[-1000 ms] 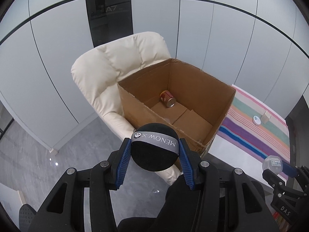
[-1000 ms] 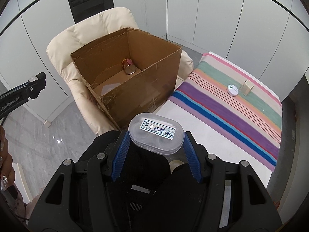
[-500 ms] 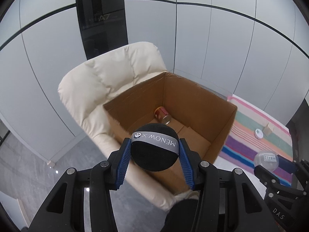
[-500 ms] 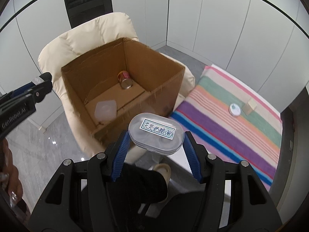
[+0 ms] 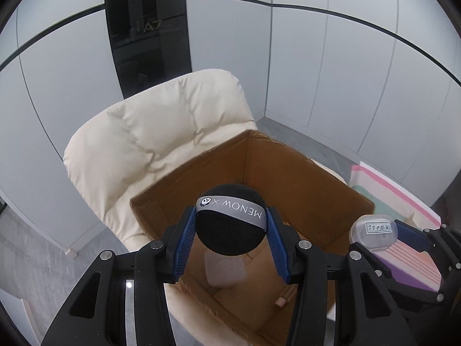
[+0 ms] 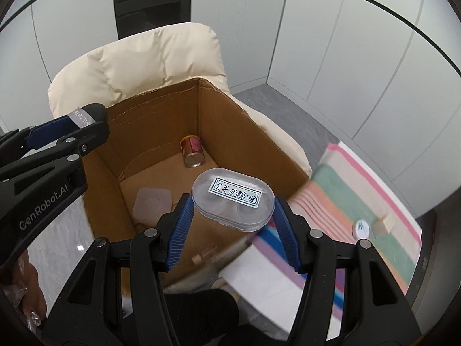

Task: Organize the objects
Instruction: 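Open both tools to drop the black puff and clear container into the box, then withdraw both open tools from the box back toward the table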

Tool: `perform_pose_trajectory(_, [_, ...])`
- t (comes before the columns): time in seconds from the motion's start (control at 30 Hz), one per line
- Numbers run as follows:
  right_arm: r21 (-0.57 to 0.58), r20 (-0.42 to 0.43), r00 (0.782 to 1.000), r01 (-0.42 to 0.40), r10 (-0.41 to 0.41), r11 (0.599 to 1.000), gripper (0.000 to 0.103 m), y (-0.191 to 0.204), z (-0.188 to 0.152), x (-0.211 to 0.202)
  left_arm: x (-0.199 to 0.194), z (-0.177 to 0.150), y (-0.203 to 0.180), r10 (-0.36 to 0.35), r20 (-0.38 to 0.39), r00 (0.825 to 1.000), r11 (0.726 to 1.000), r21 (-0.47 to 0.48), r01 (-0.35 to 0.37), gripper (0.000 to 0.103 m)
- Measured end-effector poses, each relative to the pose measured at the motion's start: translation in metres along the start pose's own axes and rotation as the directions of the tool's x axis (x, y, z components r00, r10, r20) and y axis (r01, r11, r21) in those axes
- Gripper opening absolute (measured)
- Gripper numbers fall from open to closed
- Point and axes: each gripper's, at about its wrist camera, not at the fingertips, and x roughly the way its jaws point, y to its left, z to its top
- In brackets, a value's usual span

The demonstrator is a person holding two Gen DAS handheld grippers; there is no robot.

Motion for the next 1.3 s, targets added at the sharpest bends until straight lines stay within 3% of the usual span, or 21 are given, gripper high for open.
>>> perform_pose_trajectory(0.07, [-0.007, 0.001, 1.0, -0.001, 0.001, 1.0, 0.059, 0.001, 0.007, 0.009, 0.008, 0.004, 0.003, -0.004, -0.005, 1.0, 1.0, -0.011, 0.004, 0.049])
perform_pose_trajectory(0.13, [-0.007, 0.009, 1.0, -0.028, 0.028, 1.0, 0.06, 0.002, 0.011, 0.017, 0.014, 0.007, 0.006, -0.024, 0.005, 1.0, 0.999, -0.024, 0.024, 0.058])
perform_pose_trajectory(0.17, [-0.011, 0.016, 0.999, -0.049, 0.05, 0.999, 0.072, 0.002, 0.012, 0.02, 0.014, 0.007, 0.008, -0.068, 0.026, 0.997, 0.997, -0.028, 0.069, 0.073])
perform_pose_trajectory(0.2, [-0.014, 0.009, 0.998, -0.058, 0.058, 0.998, 0.097, 0.002, 0.014, 0.024, 0.015, 0.008, 0.009, -0.085, 0.03, 0.996, 0.996, -0.029, 0.086, 0.097])
perform_pose_trajectory(0.23, [-0.012, 0.006, 0.999, -0.051, 0.051, 0.999, 0.103, 0.002, 0.014, 0.027, 0.016, 0.008, 0.01, -0.095, 0.028, 0.995, 0.995, -0.026, 0.096, 0.103])
perform_pose_trajectory(0.3, [-0.002, 0.032, 0.999, -0.037, 0.037, 0.999, 0.103, 0.0, 0.012, 0.029, 0.019, 0.008, 0.007, -0.081, 0.024, 0.996, 0.996, -0.019, 0.082, 0.103])
perform_pose_trajectory(0.7, [0.083, -0.01, 0.998, -0.054, 0.055, 0.995, 0.103, -0.023, 0.003, 0.041, 0.036, 0.0, 0.001, -0.081, -0.038, 0.996, 0.997, 0.001, 0.081, 0.103])
perform_pose_trajectory(1.07, [0.09, -0.019, 0.998, -0.064, 0.066, 0.994, 0.103, -0.026, 0.002, 0.038, 0.03, 0.001, -0.001, -0.073, -0.046, 0.996, 0.997, -0.002, 0.073, 0.103])
perform_pose_trajectory(1.3, [0.09, -0.024, 0.997, -0.069, 0.071, 0.994, 0.103, -0.025, -0.001, 0.032, 0.015, -0.001, 0.001, -0.028, -0.013, 1.0, 0.999, 0.038, 0.028, 0.103])
